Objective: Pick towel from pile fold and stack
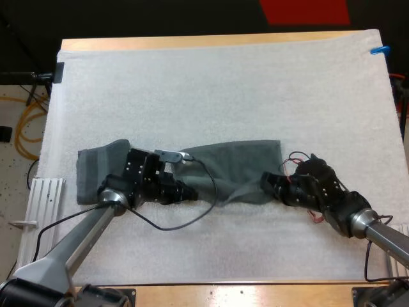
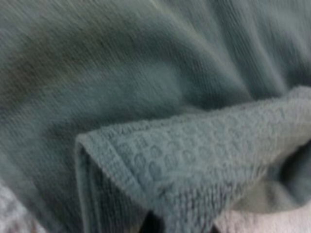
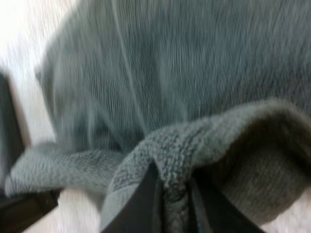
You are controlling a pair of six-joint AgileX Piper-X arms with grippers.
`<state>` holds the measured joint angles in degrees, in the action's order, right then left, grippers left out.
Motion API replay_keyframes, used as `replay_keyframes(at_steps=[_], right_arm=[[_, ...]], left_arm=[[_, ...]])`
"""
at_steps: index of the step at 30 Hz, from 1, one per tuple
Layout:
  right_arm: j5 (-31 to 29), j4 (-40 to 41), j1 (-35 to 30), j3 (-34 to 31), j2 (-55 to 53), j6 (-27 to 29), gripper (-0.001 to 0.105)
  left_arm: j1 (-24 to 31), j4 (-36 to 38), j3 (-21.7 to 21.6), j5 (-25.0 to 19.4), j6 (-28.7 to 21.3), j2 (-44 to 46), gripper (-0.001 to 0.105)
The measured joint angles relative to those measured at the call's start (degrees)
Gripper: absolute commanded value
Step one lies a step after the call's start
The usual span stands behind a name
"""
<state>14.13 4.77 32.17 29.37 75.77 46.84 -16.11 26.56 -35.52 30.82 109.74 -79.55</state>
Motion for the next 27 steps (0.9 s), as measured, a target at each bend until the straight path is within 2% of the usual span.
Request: replay_keyframes(at_steps=[7, 10, 18, 22, 24, 26, 27], right_arm=[[-9.1, -1.2, 0.0, 0.0, 0.0, -1.9, 0.000], [-10.6, -2.0, -0.4, 0.0, 0.0, -1.9, 0.000], [-6.5, -4.8, -5.4, 0.0, 0.0, -1.7, 0.000], [-1.4, -5.4, -7.9, 0.0, 1.4, 0.6, 0.000], [0.3, -5.9, -8.5, 0.0, 2.8, 1.2, 0.007], [2.0, -7.4, -8.6, 0.0, 4.2, 1.2, 0.025], [3.0, -8.9, -8.6, 0.0, 4.9, 1.3, 0.034]], left_arm=[[4.4, -1.2, 0.0, 0.8, 1.1, -1.0, 0.000], [5.7, -2.1, 0.0, 1.0, 1.1, -1.0, 0.000], [6.8, -6.5, 0.0, 2.0, 1.1, -1.0, 0.002], [6.8, -7.0, 0.0, 1.7, -1.6, -1.0, 0.019], [6.9, -7.1, 0.0, 1.0, -1.7, -1.0, 0.029], [7.1, -7.4, 0.0, 0.3, -1.7, -1.0, 0.040], [7.2, -7.5, 0.0, -0.2, -1.7, -1.0, 0.042]])
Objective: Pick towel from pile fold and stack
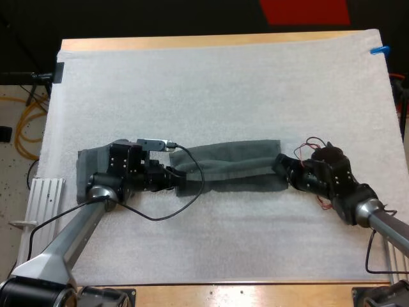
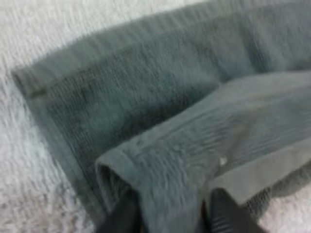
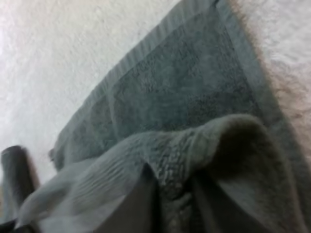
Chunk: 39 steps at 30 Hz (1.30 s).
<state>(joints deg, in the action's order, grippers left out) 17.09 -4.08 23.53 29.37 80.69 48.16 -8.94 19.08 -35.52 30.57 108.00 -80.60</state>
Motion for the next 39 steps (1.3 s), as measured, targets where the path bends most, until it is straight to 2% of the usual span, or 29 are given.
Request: replay_keyframes(at_steps=[2, 4, 9, 15, 20, 24, 28, 30, 33, 35, 37, 39], right_arm=[[1.8, -3.2, 0.0, 0.0, 1.2, 0.2, 0.056], [2.7, -6.1, 0.0, 0.0, 1.8, 1.6, 0.065], [3.0, -12.8, -0.3, 0.4, 2.0, 7.1, 0.064], [3.0, -14.5, -0.3, 4.4, 2.0, 14.8, 0.064], [3.0, -13.7, -0.3, 7.7, 0.5, 19.7, 0.064], [2.9, -13.3, -0.3, 8.4, -2.6, 20.3, 0.064], [3.2, -7.5, 0.2, 8.5, -6.1, 22.4, 0.064], [3.8, -3.4, 0.8, 8.7, -7.8, 25.3, 0.061], [3.8, 3.7, 2.6, 9.7, -10.6, 31.3, 0.041], [2.3, 9.3, 4.2, 11.0, -12.5, 34.7, 0.014], [1.0, 15.7, 5.6, 13.6, -13.6, 39.1, 0.000], [-0.1, 21.8, 6.8, 16.6, -14.0, 41.5, 0.000]], left_arm=[[0.1, -0.4, 0.0, -1.3, 0.0, 0.0, 0.043], [0.2, -1.2, 0.0, -1.5, -0.1, -0.1, 0.043], [0.2, -2.9, -2.0, -0.3, -3.0, -0.2, 0.043], [0.2, -2.9, -6.7, -0.3, -8.3, 1.1, 0.043], [0.2, -2.9, -8.9, -1.7, -10.2, 7.2, 0.043], [0.2, -2.5, -9.0, -2.9, -10.3, 13.4, 0.043], [0.2, 1.1, -9.0, -3.1, -10.3, 19.8, 0.043], [0.2, 4.2, -9.0, -3.0, -10.8, 22.8, 0.043], [0.2, 9.2, -9.0, -3.0, -13.1, 27.2, 0.044], [0.2, 13.0, -9.0, -3.0, -13.9, 30.0, 0.050], [0.2, 16.6, -9.0, -3.1, -14.1, 32.2, 0.056], [0.2, 20.8, -9.0, -3.4, -14.1, 34.4, 0.060]])
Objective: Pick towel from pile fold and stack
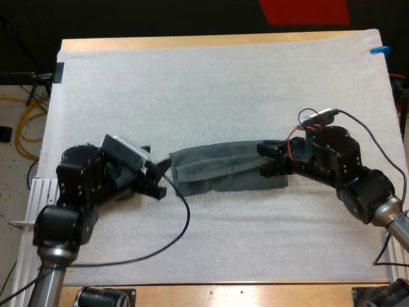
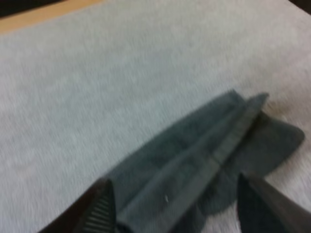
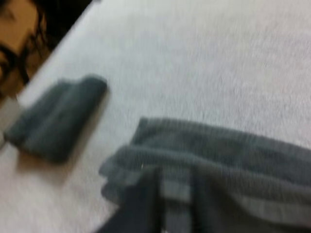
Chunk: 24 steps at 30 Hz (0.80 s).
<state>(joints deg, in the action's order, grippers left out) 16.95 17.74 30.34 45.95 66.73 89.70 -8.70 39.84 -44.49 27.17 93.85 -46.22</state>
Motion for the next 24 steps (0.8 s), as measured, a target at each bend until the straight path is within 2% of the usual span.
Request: replay_keyframes(at_steps=[7, 10, 17, 24], right_arm=[[-2.1, 23.1, 0.6, 9.8, 1.0, 1.1, 0.000], [-2.3, 30.5, 0.6, 13.7, 2.6, 1.3, 0.000], [-2.2, 38.0, 2.0, 20.5, 9.1, 1.6, 0.000], [-1.5, 45.7, 5.8, 27.8, 22.4, 3.9, 0.000]], left_arm=[[0.0, 12.0, 0.0, -1.4, 0.0, 4.6, 0.060], [0.0, 16.8, 0.0, -1.5, 0.0, 5.8, 0.060], [0.0, 20.1, 0.0, -1.5, 0.0, 6.9, 0.060], [0.0, 20.1, 0.0, -1.1, 0.0, 6.9, 0.060]])
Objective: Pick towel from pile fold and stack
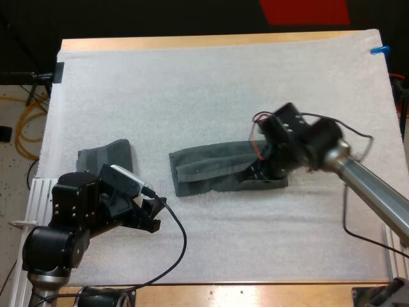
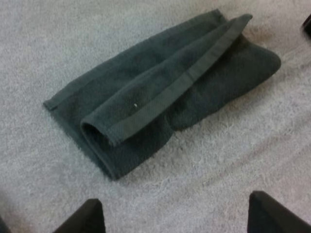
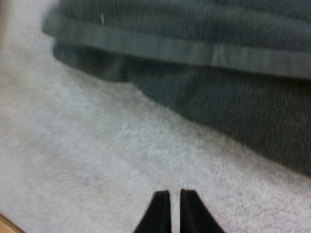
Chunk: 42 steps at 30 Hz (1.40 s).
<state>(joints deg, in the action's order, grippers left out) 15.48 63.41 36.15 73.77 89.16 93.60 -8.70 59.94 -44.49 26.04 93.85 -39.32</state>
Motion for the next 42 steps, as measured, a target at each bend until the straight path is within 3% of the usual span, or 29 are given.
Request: replay_keyframes(at_steps=[14, 42], right_arm=[[-0.2, 8.7, 0.1, 14.0, 22.4, 4.0, 0.000], [-2.8, 1.7, 0.1, 16.3, 31.7, 4.7, 0.000]], left_arm=[[0.0, 0.0, 0.0, 1.6, 0.0, 0.0, 0.060], [0.0, 0.0, 0.0, 1.6, 0.0, 0.0, 0.060]])
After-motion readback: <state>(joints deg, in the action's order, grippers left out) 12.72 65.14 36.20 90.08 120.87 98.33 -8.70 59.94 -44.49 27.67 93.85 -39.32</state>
